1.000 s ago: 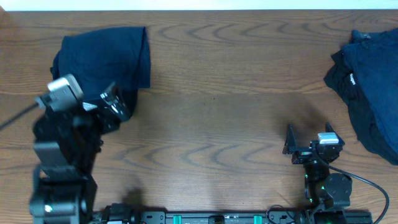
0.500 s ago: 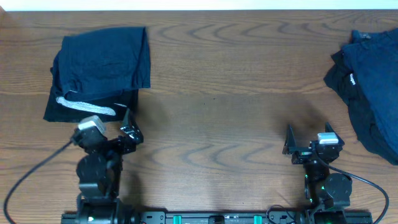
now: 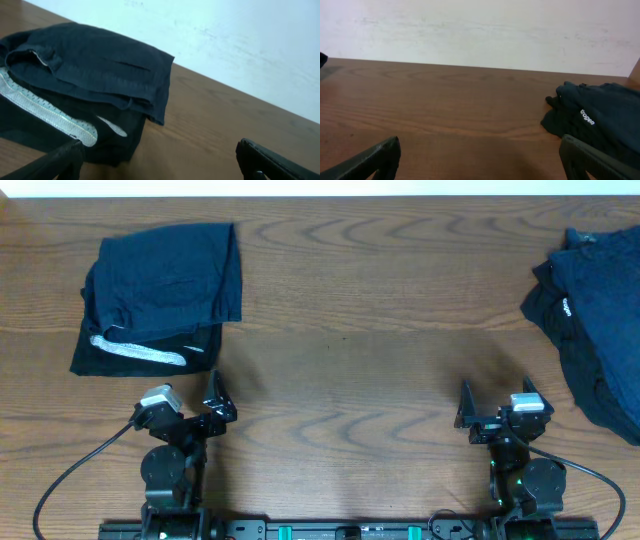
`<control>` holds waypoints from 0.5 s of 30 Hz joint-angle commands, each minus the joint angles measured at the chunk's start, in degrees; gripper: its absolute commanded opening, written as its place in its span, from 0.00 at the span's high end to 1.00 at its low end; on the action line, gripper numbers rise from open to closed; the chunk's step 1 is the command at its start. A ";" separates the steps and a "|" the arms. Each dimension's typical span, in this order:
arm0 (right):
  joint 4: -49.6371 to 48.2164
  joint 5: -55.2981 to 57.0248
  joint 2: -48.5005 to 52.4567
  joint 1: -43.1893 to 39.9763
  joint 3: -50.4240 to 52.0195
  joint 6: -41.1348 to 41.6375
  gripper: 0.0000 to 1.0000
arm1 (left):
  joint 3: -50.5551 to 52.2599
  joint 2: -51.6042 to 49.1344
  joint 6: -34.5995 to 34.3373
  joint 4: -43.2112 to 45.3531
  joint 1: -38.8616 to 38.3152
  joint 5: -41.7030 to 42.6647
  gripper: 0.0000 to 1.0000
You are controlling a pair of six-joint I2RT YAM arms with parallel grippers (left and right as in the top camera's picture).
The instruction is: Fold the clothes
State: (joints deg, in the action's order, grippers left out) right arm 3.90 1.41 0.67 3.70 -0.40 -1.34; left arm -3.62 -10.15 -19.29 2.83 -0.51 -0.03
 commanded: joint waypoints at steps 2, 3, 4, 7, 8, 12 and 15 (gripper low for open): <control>0.28 -0.13 -0.39 -0.42 0.09 -0.87 0.01 | 0.37 1.49 1.88 0.28 -0.22 -0.70 0.02; 0.28 -0.13 -0.39 -0.42 0.09 -0.87 0.01 | 0.50 1.62 1.86 0.26 -0.22 -0.96 0.02; 0.28 -0.13 -0.39 -0.42 0.09 -0.87 0.01 | 0.59 1.68 1.86 0.26 -0.22 -1.09 0.02; 0.28 -0.13 -0.39 -0.42 0.09 -0.87 0.01 | 0.70 1.86 1.84 0.26 -0.22 -1.07 0.02; 0.28 -0.13 -0.39 -0.42 0.09 -0.87 0.01 | 0.74 1.99 1.86 0.24 -0.22 -1.07 0.02; 0.28 -0.13 -0.39 -0.42 0.09 -0.87 0.01 | 1.25 2.89 1.86 0.26 -0.22 -1.07 0.02; 0.28 -0.13 -0.39 -0.42 0.09 -0.87 0.01 | 2.62 4.55 1.84 0.31 -0.24 -1.07 0.02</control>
State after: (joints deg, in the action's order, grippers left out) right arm 3.90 1.41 0.69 3.70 -0.40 -1.34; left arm -2.76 -7.40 -18.17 2.90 -0.49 -0.43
